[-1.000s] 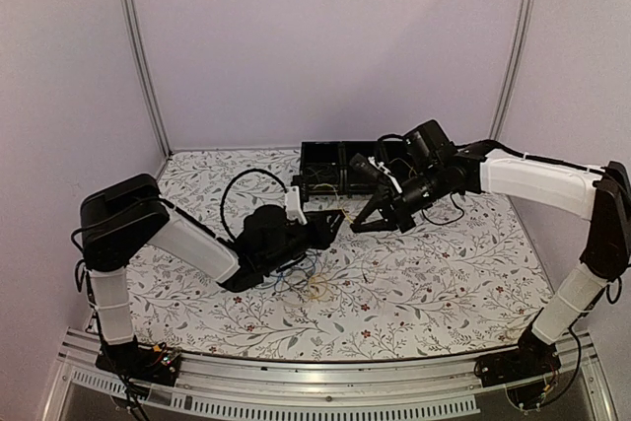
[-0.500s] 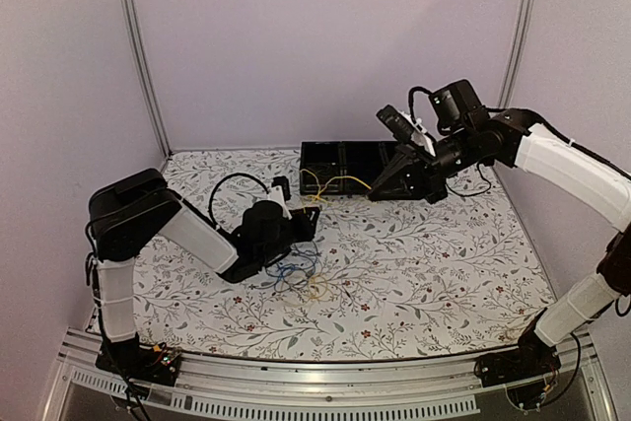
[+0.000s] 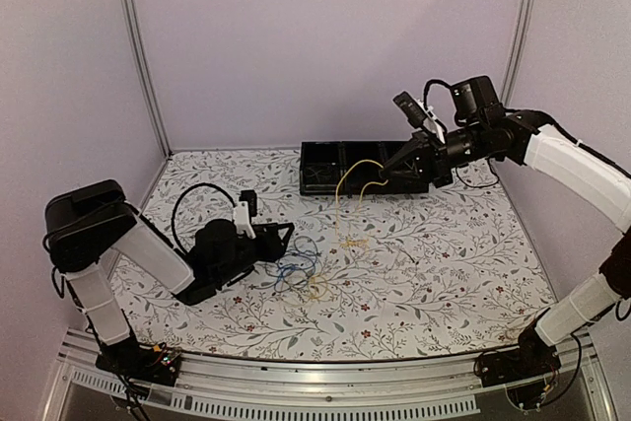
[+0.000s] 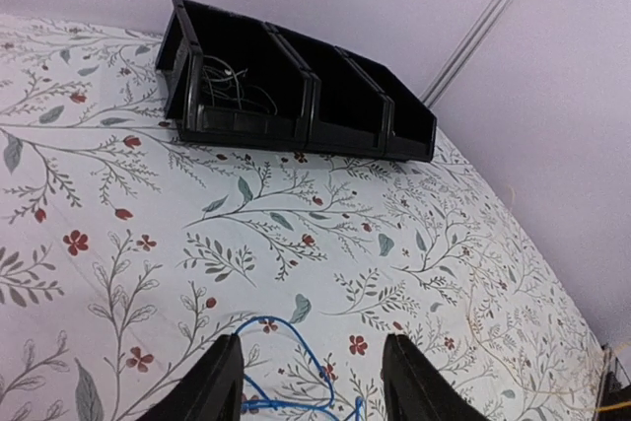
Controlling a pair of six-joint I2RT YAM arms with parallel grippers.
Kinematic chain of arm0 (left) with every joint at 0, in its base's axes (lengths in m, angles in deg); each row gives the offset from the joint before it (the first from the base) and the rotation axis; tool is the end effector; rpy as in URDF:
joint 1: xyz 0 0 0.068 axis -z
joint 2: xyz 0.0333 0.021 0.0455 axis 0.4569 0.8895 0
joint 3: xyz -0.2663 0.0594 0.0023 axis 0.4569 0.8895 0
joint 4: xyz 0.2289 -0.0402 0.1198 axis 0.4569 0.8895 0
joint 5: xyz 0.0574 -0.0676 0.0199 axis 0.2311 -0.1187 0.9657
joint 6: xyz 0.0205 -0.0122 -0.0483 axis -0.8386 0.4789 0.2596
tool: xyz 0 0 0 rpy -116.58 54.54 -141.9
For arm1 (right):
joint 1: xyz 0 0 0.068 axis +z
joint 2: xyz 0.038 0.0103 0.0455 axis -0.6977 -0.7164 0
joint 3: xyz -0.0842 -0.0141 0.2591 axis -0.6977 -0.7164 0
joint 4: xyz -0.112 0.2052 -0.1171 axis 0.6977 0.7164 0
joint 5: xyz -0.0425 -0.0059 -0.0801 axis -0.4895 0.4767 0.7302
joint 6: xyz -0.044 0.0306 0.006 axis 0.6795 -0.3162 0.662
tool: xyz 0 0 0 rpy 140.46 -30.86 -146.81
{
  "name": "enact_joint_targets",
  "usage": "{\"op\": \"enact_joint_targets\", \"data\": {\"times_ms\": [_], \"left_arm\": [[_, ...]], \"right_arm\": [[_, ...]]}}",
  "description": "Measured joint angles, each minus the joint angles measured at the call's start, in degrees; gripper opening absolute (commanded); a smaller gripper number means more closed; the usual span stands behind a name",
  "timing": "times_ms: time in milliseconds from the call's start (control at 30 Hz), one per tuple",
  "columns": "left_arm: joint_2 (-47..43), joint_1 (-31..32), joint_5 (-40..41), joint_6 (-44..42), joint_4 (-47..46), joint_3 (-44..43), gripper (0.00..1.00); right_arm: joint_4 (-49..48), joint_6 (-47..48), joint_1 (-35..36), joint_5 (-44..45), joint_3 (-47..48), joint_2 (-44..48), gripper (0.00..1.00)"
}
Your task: Untangle the cables
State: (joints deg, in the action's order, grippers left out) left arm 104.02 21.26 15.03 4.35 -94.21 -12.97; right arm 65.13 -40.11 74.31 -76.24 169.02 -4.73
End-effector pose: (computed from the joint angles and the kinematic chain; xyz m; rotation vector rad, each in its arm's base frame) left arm 0.2103 -0.2256 0.1226 0.0331 1.8575 -0.8598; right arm 0.2521 0.1823 0.3726 -1.3823 1.5734 1.2888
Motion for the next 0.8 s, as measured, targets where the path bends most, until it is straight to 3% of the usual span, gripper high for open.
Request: {"op": "enact_joint_targets", "data": {"times_ms": [167,333,667,800], "left_arm": [[-12.2,5.7,3.2,-8.4,0.1,2.7,0.64],[-17.0,13.1,3.6,-18.0,2.6,-1.5,0.65],[-8.8,14.2,9.0,-24.5,15.5,-19.2,0.63],[-2.8,14.2,9.4,-25.6,18.3,-25.4,0.55]], "right_arm": [[-1.9,-1.8,-0.1,2.2,-4.5,-2.0,0.0],[-3.5,-2.4,-0.1,3.3,-5.2,-2.8,0.0],[-4.7,-3.1,0.5,2.6,-5.7,-3.5,0.0],[-4.7,-3.1,1.4,1.8,-5.7,-3.5,0.0]]}}
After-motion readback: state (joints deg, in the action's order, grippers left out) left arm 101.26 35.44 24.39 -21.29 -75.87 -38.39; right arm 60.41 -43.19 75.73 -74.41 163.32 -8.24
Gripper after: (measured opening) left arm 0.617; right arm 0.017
